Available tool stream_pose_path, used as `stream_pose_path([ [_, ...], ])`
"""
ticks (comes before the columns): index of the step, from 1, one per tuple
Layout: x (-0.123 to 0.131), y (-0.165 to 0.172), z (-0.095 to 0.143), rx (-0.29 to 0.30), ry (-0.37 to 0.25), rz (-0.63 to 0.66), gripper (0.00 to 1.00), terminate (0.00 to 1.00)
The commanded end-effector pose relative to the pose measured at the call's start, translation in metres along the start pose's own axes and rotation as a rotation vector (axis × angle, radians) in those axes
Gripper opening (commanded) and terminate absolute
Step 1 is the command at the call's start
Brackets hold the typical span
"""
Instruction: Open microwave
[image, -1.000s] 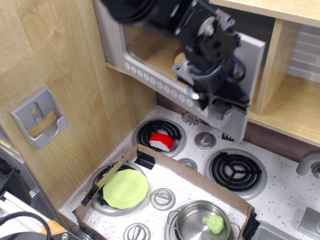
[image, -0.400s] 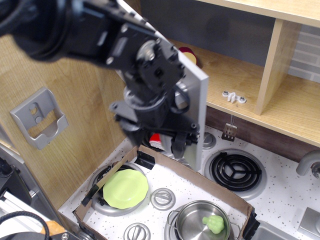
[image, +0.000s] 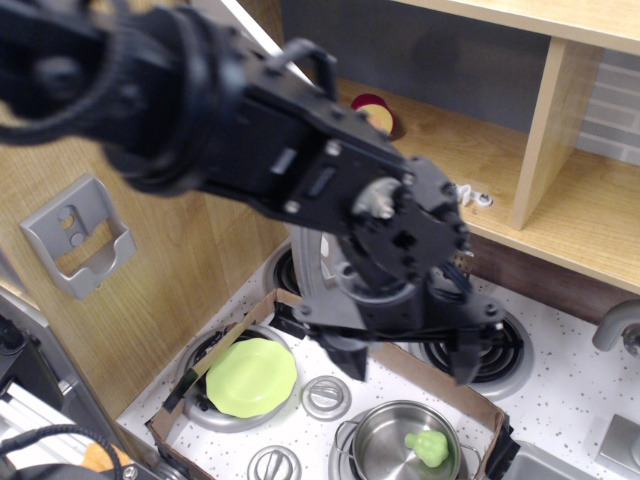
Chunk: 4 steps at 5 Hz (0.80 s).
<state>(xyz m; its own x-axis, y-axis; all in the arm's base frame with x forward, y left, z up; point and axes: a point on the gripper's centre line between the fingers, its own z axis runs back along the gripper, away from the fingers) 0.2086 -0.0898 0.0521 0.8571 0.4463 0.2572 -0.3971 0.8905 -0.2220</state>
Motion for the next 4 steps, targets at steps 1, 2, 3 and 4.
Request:
stream_pose_path([
  [1, 0.029, -0.068, 0.014, -0.103, -0.099, -0.137, 1.00, 0.00],
  [2, 0.054, -0.076, 0.019, -0.180, -0.181, -0.324, 1.00, 0.00],
  [3, 0.071, -0.065, 0.017, -0.118, -0.239, -0.503, 1.00, 0.00],
  [4, 0.071, -0.039, 0.009, -0.073, -0.212, -0.558, 1.00, 0.00],
])
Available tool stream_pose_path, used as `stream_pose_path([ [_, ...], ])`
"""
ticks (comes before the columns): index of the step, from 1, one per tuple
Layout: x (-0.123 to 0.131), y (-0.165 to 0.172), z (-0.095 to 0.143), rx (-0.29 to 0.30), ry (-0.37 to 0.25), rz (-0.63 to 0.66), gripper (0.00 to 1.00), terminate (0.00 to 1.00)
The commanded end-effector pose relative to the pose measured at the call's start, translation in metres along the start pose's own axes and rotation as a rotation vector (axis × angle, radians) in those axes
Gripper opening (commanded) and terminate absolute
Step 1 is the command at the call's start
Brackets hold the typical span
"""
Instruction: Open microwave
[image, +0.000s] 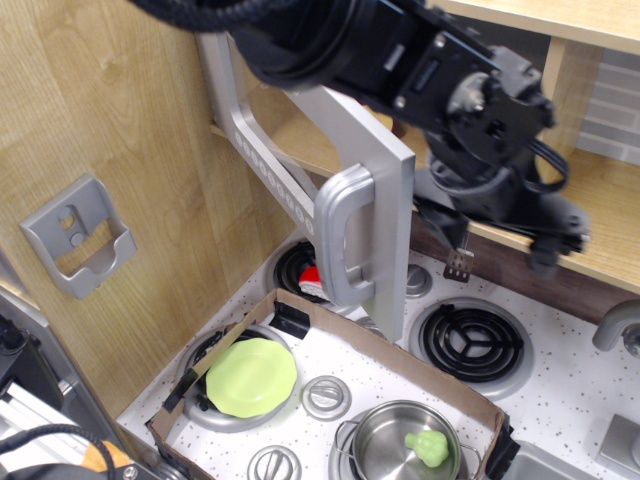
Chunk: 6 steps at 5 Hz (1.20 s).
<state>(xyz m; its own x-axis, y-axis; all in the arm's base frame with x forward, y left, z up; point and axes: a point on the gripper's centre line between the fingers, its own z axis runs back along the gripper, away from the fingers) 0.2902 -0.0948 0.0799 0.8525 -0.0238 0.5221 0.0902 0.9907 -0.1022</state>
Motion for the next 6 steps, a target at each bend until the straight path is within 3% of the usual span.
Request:
stream_pose_path([
  [1, -0.016, 0.022, 0.008, 0.019, 0.058, -0.018, 1.00, 0.00],
  [2, -0.029, 0.041, 0.009, 0.042, 0.113, 0.006, 1.00, 0.00],
  [4, -0.048, 0.079, 0.012, 0.112, 0.157, -0.024, 1.00, 0.00],
  [6, -0.049, 0.093, 0.002, 0.050, 0.272, 0.112, 1.00, 0.00],
])
